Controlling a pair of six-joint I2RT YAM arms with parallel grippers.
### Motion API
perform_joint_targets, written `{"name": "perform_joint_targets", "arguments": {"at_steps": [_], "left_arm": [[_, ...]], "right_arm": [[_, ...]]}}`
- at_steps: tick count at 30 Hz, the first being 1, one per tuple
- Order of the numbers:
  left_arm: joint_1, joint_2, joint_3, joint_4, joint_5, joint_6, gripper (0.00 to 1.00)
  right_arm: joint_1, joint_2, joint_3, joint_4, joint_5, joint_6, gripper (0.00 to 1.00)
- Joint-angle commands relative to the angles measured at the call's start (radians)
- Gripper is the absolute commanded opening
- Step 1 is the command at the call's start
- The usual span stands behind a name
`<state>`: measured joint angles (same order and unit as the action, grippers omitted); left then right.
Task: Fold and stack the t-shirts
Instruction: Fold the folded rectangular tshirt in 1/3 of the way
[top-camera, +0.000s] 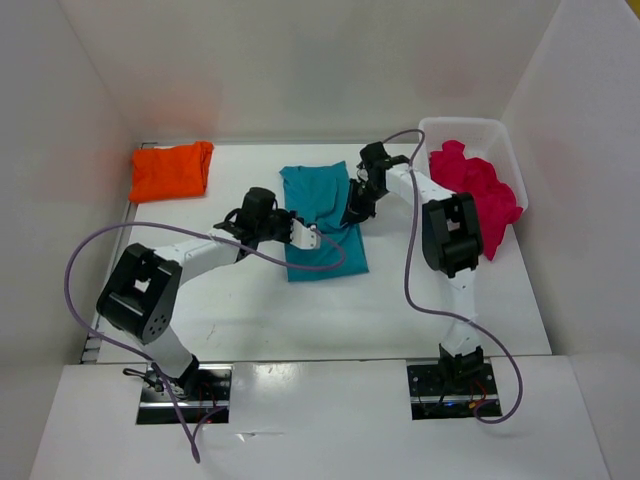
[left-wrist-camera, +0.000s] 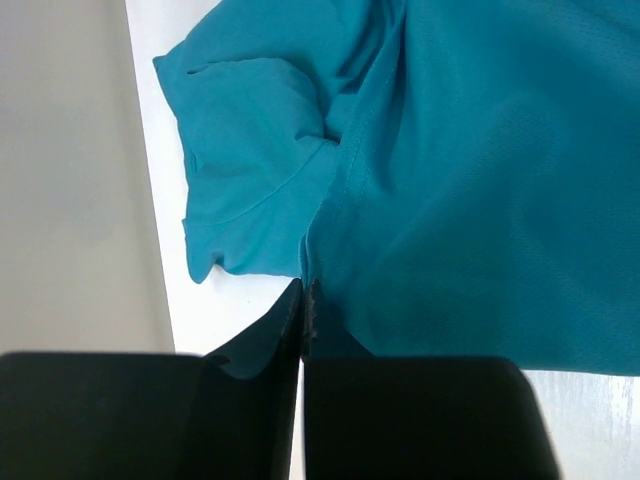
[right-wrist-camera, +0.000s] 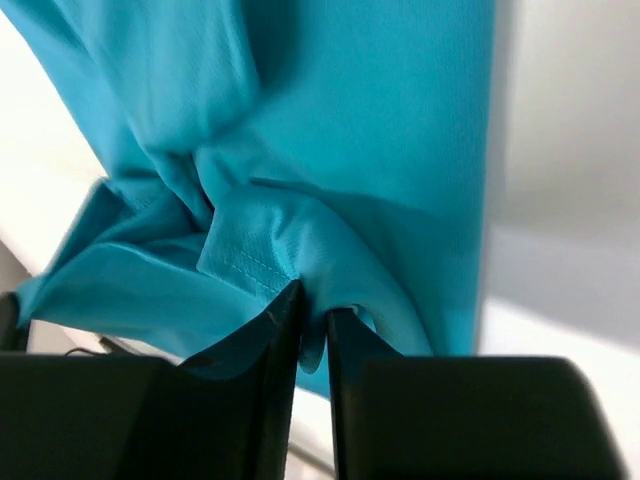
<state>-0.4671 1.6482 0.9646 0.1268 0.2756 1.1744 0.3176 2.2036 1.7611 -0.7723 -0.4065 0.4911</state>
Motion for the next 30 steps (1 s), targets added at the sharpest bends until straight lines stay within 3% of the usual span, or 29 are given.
{"name": "perform_joint_targets", "arguments": {"at_steps": [1, 4, 5, 7, 9, 13, 16, 20, 21, 24, 26, 30], "left_arm": [[0.013, 0.022, -0.039, 0.071, 0.047, -0.01, 0.04], [0.013, 0.041, -0.065, 0.105, 0.036, 0.013, 0.18], [0.013, 0.041, -0.078, 0.125, 0.036, 0.013, 0.37], [0.013, 0.061, -0.09, 0.158, 0.027, 0.013, 0.48], [0.013, 0.07, -0.09, 0.186, -0.018, 0.001, 0.64], [0.033, 0.056, -0.05, 0.241, -0.159, -0.106, 0.79], [0.057, 0.013, 0.069, 0.194, -0.309, -0.247, 0.81], [0.067, -0.089, 0.163, -0.002, -0.4, -0.37, 0.82], [0.067, -0.131, 0.177, -0.118, -0.4, -0.399, 0.82], [0.067, -0.185, 0.2, -0.376, -0.372, -0.539, 0.82], [0.067, -0.194, 0.23, -0.561, -0.333, -0.691, 0.83], [0.14, -0.142, 0.39, -0.846, -0.115, -0.878, 0.86]], "right_arm": [[-0.011, 0.036, 0.112, -0.024, 0.001, -0.037, 0.22], [-0.022, 0.064, 0.161, -0.036, 0.029, -0.037, 0.3], [-0.032, 0.064, 0.161, -0.036, 0.049, -0.037, 0.45], [-0.043, 0.064, 0.19, -0.036, 0.069, -0.037, 0.54], [-0.043, 0.055, 0.215, -0.025, 0.08, -0.037, 0.58], [-0.043, -0.036, 0.206, 0.023, 0.136, -0.037, 0.6], [-0.043, -0.132, 0.099, 0.047, 0.156, -0.074, 0.56], [0.009, -0.234, -0.078, 0.083, 0.153, -0.111, 0.31], [0.021, -0.234, -0.103, 0.084, 0.153, -0.111, 0.19], [0.054, -0.234, -0.167, 0.111, 0.143, -0.123, 0.05], [0.054, -0.255, -0.19, 0.151, 0.143, -0.112, 0.05], [0.054, -0.292, -0.204, 0.18, 0.161, -0.112, 0.27]]}}
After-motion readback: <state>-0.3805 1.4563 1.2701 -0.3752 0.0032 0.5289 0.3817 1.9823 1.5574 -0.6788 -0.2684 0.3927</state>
